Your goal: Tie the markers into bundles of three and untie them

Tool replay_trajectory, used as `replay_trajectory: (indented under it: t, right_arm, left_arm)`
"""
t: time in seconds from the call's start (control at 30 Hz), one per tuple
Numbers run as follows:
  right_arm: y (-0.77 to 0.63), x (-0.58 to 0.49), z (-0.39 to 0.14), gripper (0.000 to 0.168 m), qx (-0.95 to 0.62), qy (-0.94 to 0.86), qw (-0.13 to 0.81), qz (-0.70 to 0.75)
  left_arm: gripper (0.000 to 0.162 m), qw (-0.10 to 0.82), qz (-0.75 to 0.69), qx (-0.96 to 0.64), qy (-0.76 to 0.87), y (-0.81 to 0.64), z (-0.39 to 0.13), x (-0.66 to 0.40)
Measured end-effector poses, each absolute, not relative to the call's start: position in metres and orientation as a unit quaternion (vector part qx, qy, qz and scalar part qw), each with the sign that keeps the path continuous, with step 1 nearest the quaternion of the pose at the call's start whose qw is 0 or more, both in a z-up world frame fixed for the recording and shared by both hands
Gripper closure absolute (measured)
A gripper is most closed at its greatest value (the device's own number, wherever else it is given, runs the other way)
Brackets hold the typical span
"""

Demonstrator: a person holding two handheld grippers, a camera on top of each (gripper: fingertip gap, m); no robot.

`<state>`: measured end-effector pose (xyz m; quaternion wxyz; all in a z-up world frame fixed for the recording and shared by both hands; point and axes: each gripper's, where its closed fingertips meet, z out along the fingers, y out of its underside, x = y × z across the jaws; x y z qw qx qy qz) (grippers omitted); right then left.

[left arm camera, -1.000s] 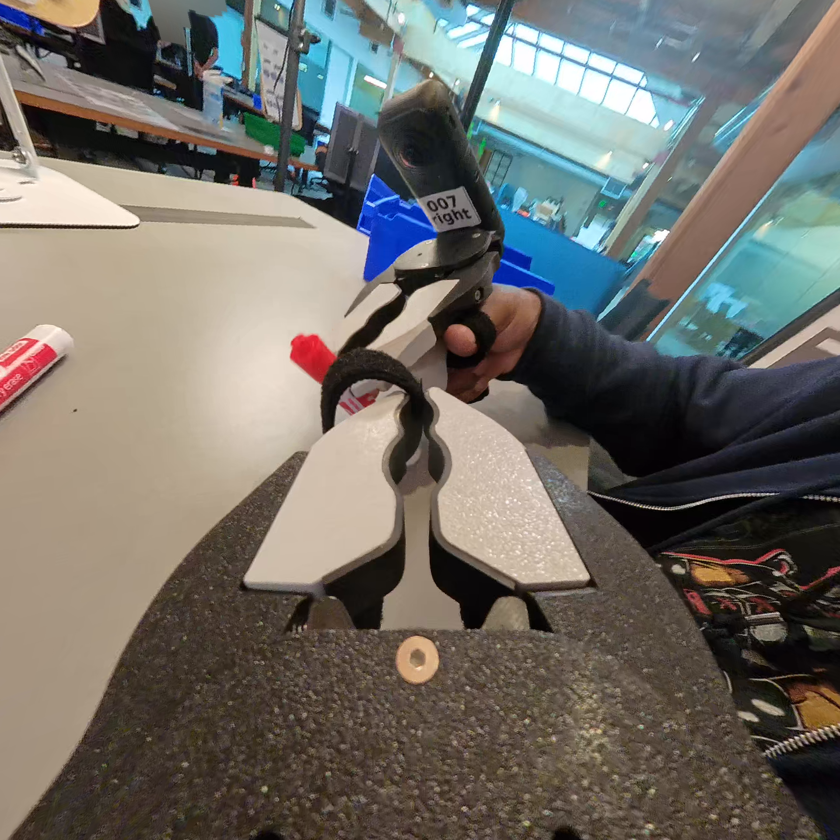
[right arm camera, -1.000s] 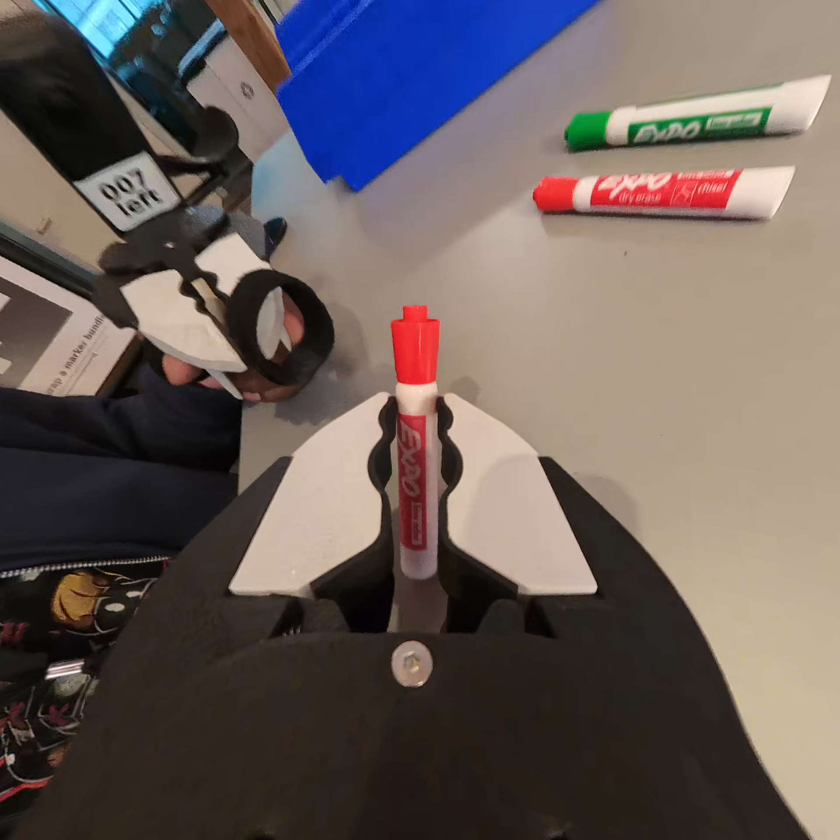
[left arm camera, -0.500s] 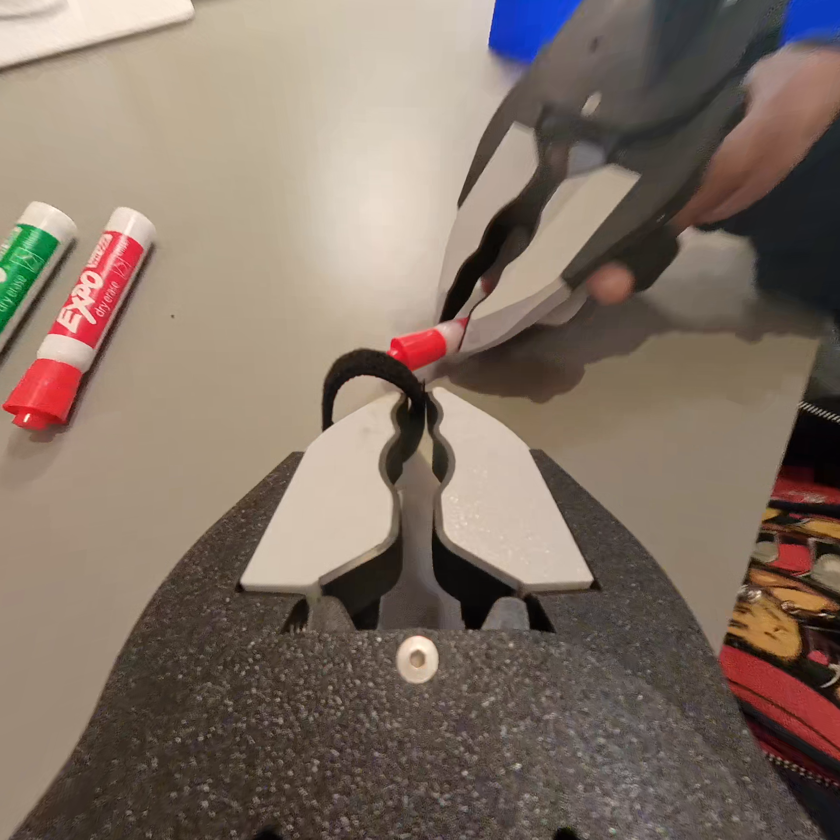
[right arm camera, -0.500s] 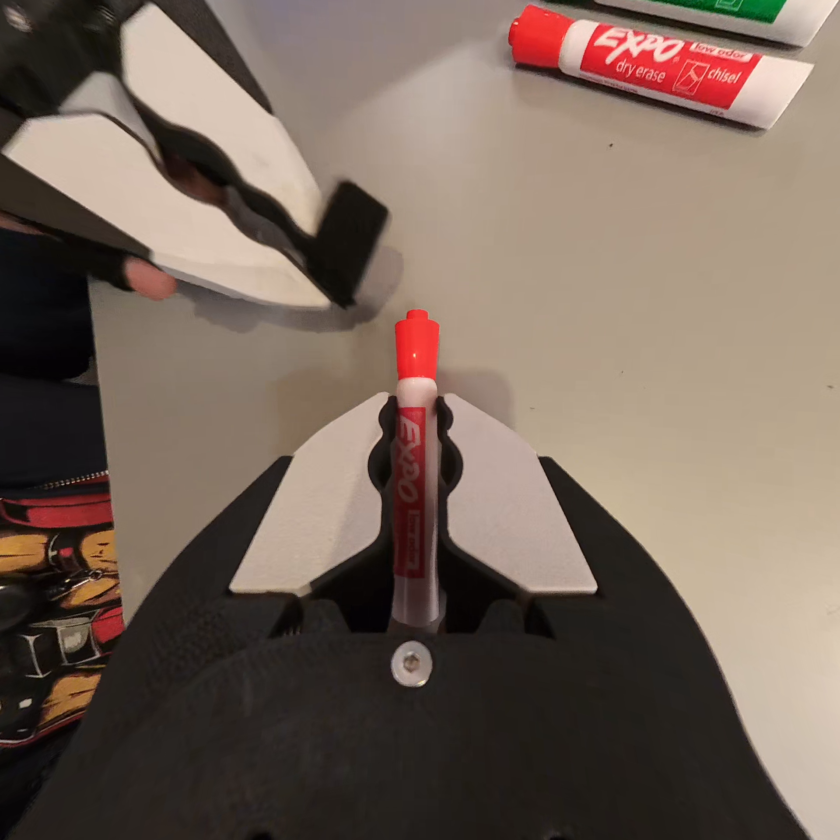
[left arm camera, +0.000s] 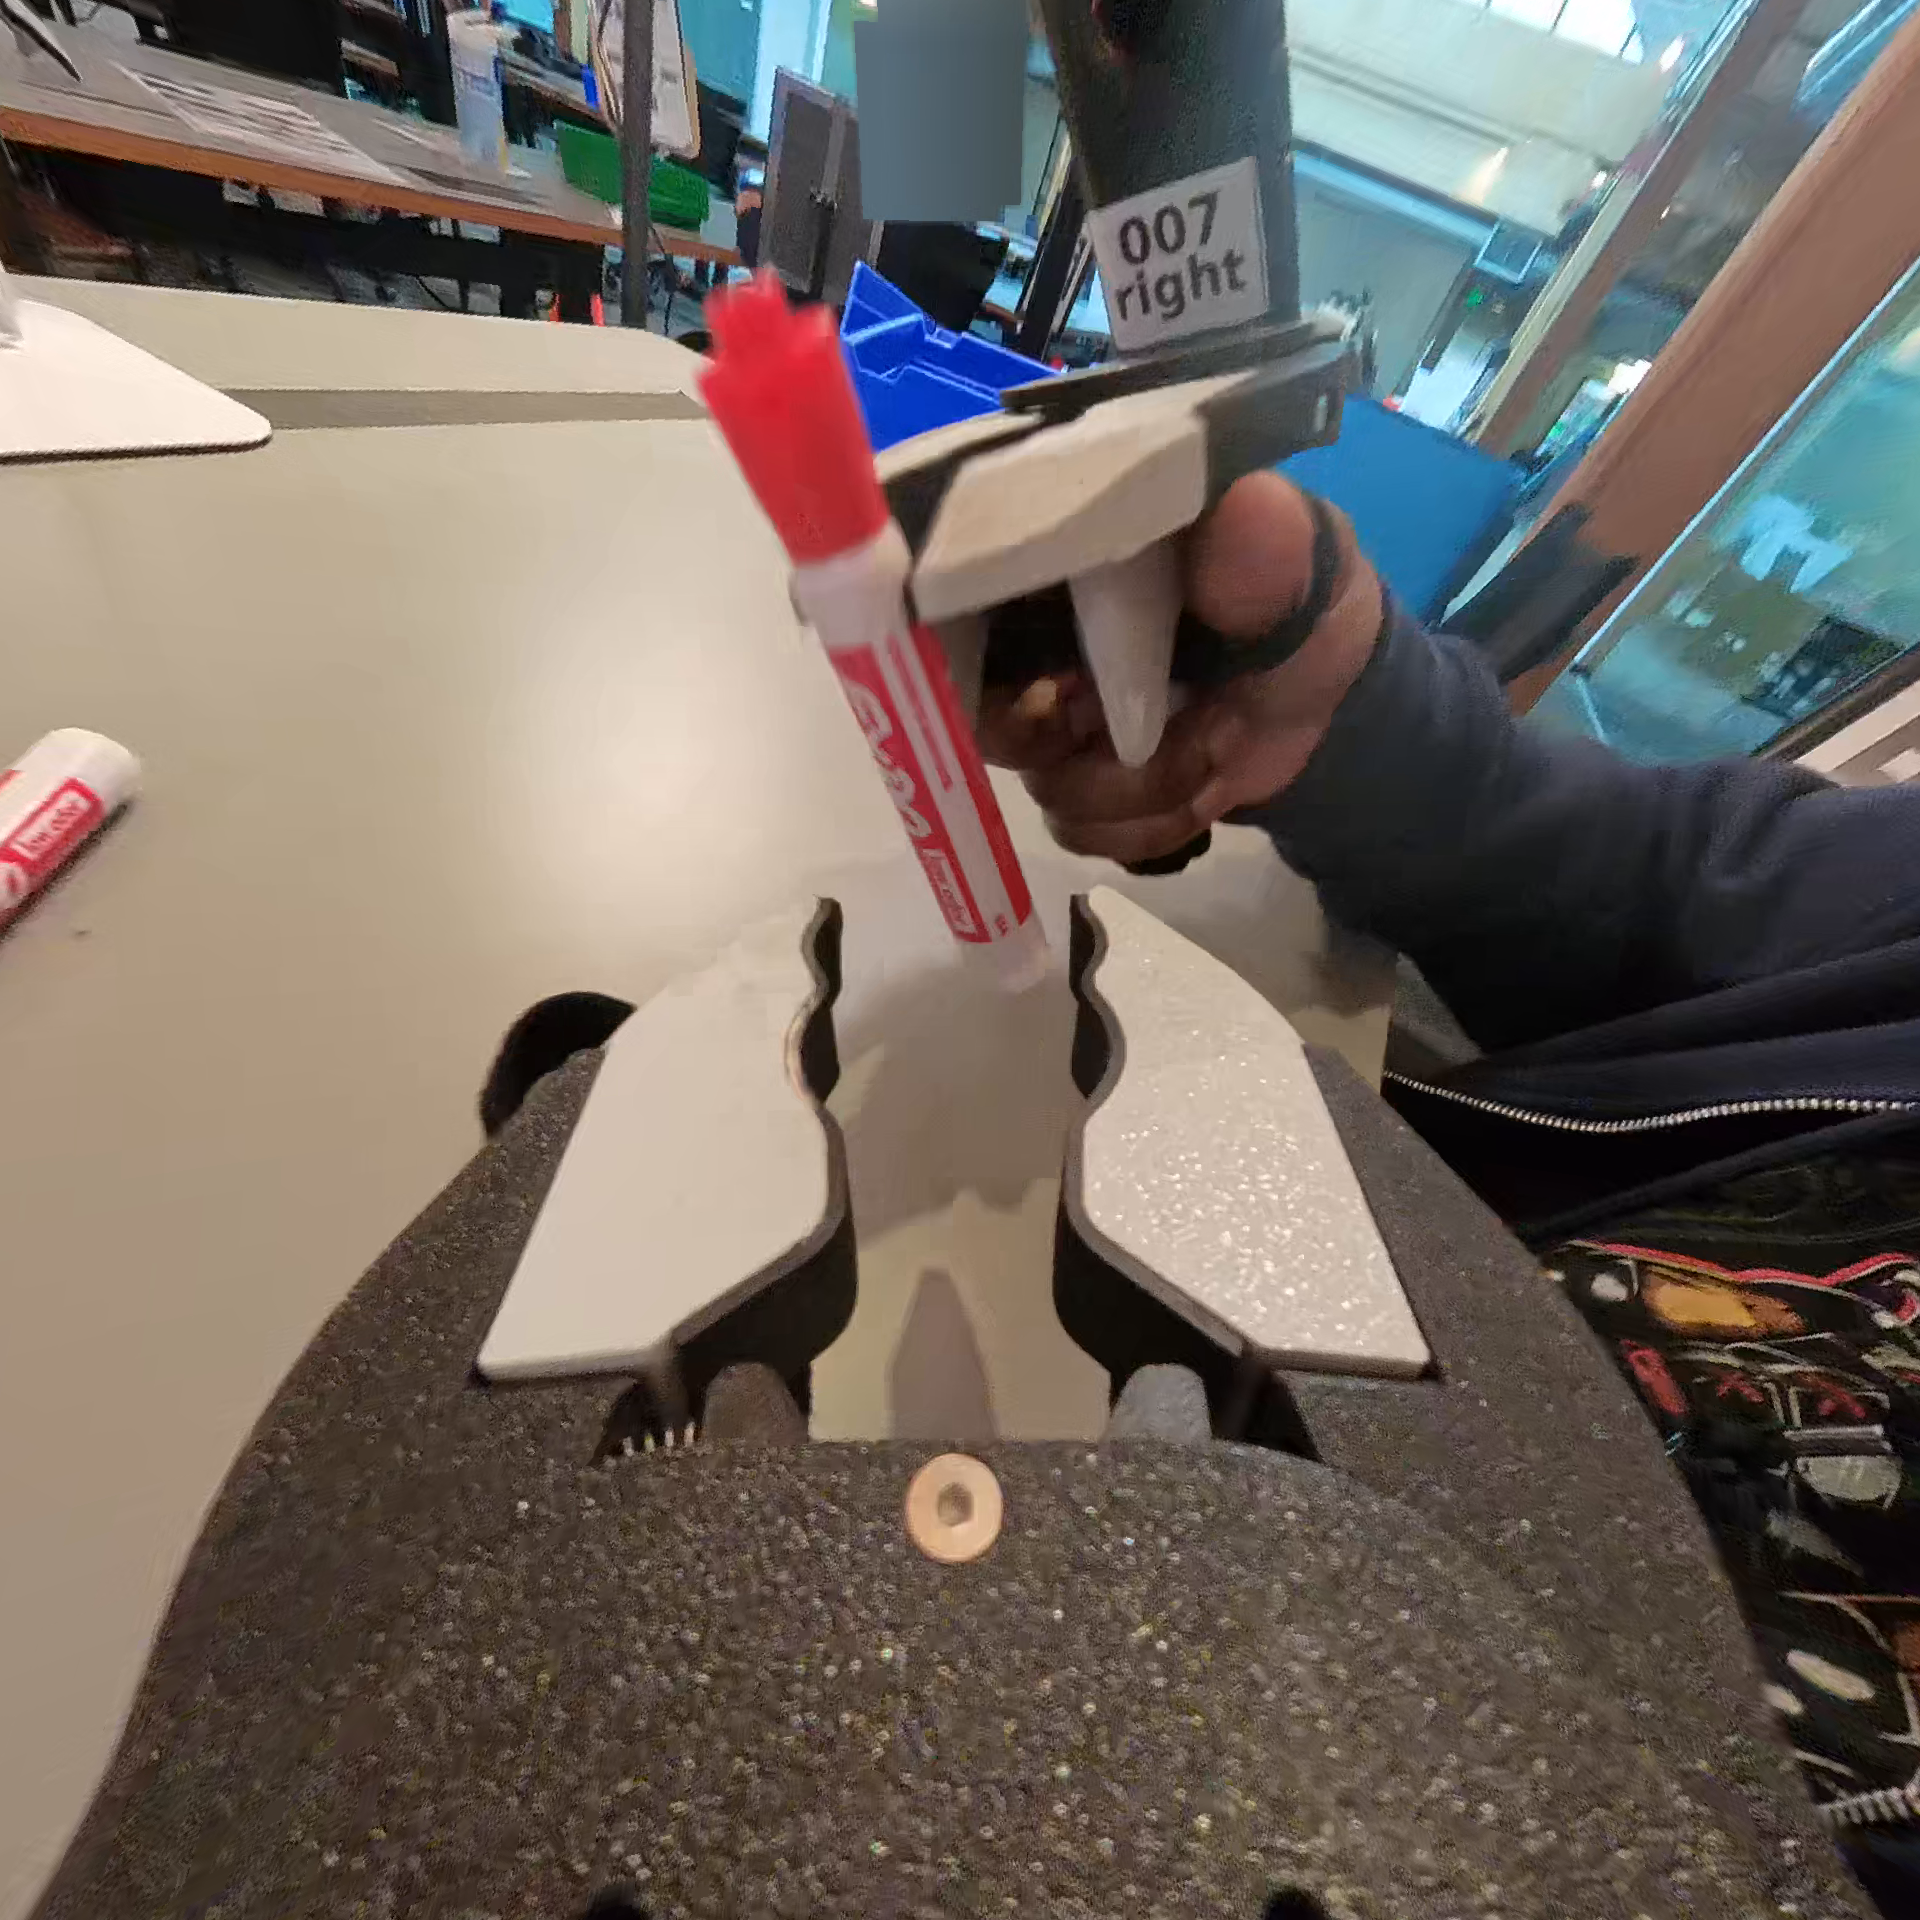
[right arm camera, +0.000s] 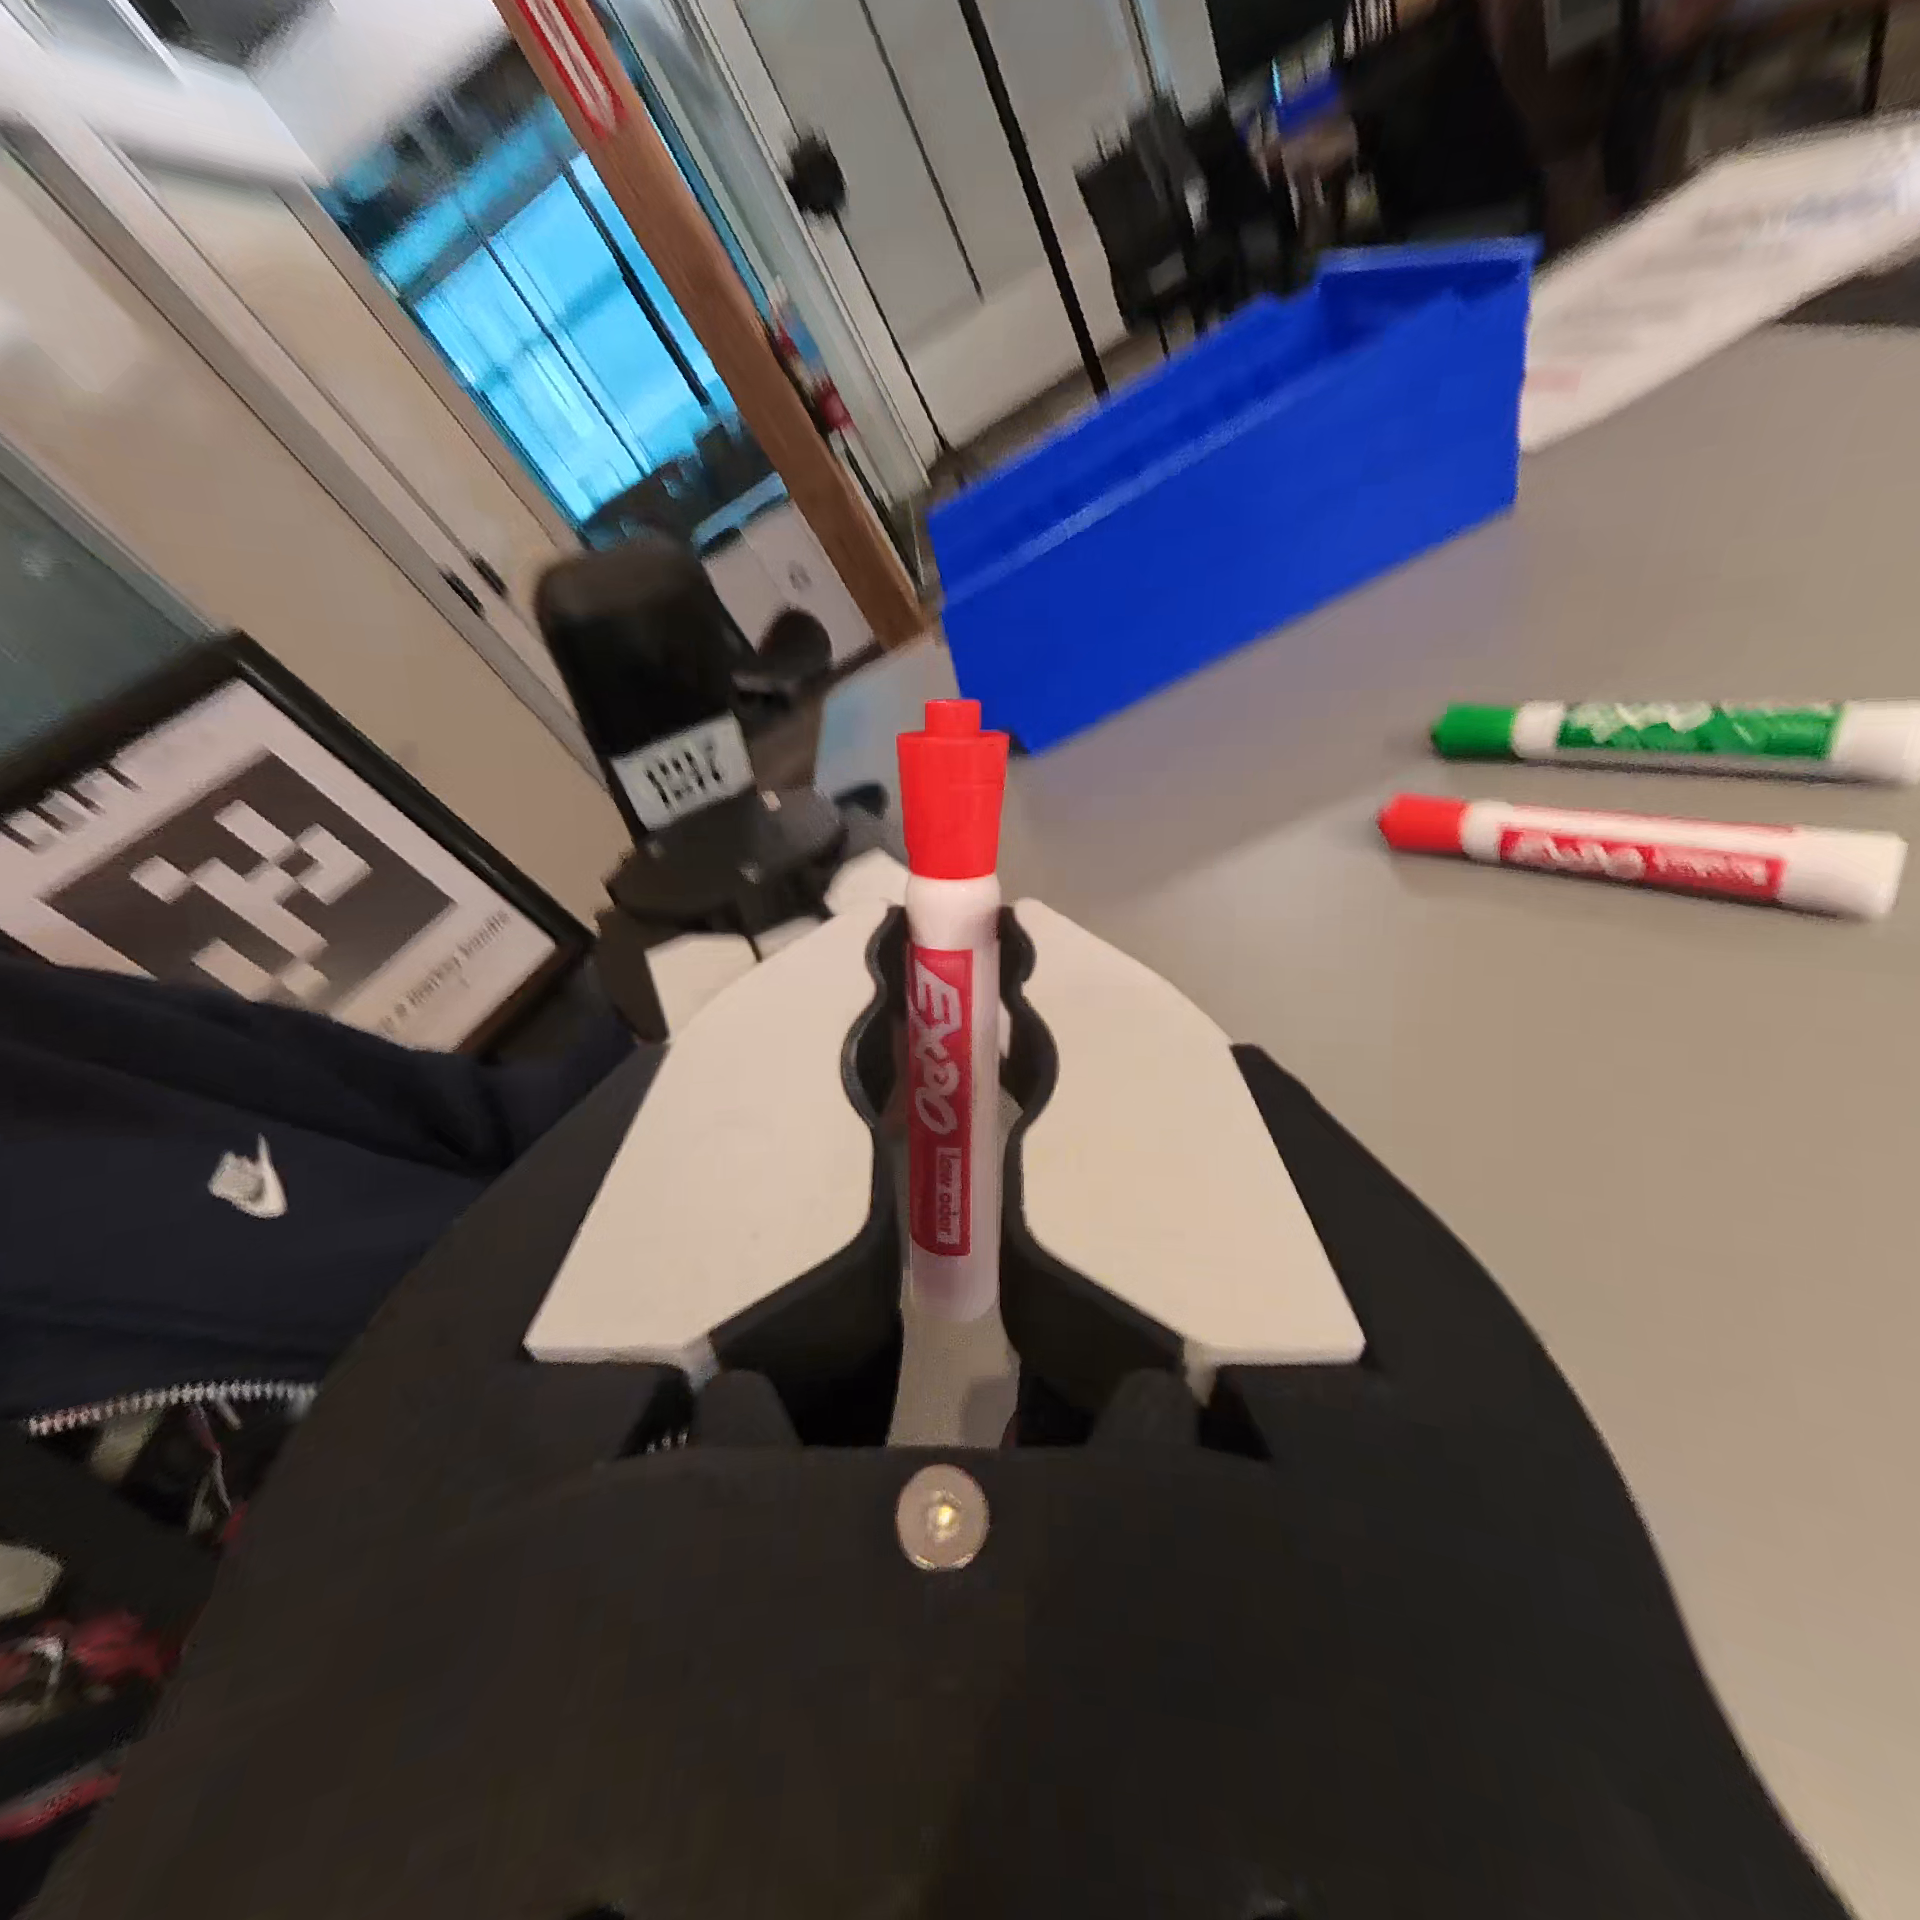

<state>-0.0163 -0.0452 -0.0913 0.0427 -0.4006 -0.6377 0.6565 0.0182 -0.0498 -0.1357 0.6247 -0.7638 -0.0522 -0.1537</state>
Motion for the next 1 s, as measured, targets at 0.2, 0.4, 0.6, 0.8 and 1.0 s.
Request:
replay_trajectory:
  t: [0.2,0.4,0.6,0.8,1.0]
  right_arm:
    - [-0.061,-0.015,-0.062,0.152,-0.385,-0.549,0.053,0.740]
    - [-0.070,-0.011,-0.057,0.152,-0.368,-0.522,0.057,0.768]
    - [-0.072,-0.009,-0.058,0.152,-0.355,-0.519,0.070,0.775]
    - [-0.075,-0.003,-0.057,0.152,-0.328,-0.542,0.103,0.767]
    - [-0.078,0.010,-0.051,0.142,-0.279,-0.580,0.152,0.750]
  left_arm:
    - [0.118,0.637,-0.132,-0.757,-0.059,-0.048,-0.132,0.021]
    - [0.121,0.642,-0.166,-0.747,-0.055,-0.045,-0.129,0.031]
    - [0.124,0.632,-0.163,-0.756,-0.049,-0.043,-0.132,0.034]
    - [0.146,0.636,-0.140,-0.758,-0.036,-0.045,-0.131,0.034]
    - [0.147,0.620,-0.054,-0.783,-0.016,-0.050,-0.138,0.027]
